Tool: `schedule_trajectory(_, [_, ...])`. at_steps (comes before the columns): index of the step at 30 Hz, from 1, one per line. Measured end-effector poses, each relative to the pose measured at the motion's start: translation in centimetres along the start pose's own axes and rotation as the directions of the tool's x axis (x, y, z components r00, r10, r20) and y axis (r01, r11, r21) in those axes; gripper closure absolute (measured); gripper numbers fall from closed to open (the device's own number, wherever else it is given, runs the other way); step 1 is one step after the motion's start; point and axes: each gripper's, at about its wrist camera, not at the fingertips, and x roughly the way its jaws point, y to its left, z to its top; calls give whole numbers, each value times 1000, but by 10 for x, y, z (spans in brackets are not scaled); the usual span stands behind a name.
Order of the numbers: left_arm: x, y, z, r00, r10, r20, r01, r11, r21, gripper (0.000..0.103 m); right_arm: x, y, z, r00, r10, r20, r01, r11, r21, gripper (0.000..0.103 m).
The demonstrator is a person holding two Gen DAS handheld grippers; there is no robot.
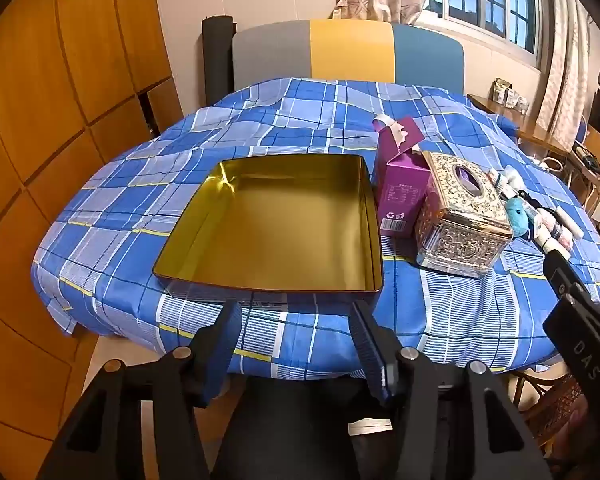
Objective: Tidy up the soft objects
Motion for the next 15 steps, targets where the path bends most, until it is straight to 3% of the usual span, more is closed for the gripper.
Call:
schedule_trajectory(10, [-3, -7, -2, 1000, -21, -1, 21, 999, 24, 50, -1, 5, -3, 1000, -10, 11, 10, 1000, -18, 0])
schedule_trajectory(15, [6, 1, -3, 1000, -23, -17, 23, 1000, -12, 51, -3, 3, 1, 1000, -9, 6, 9, 1000, -16, 0])
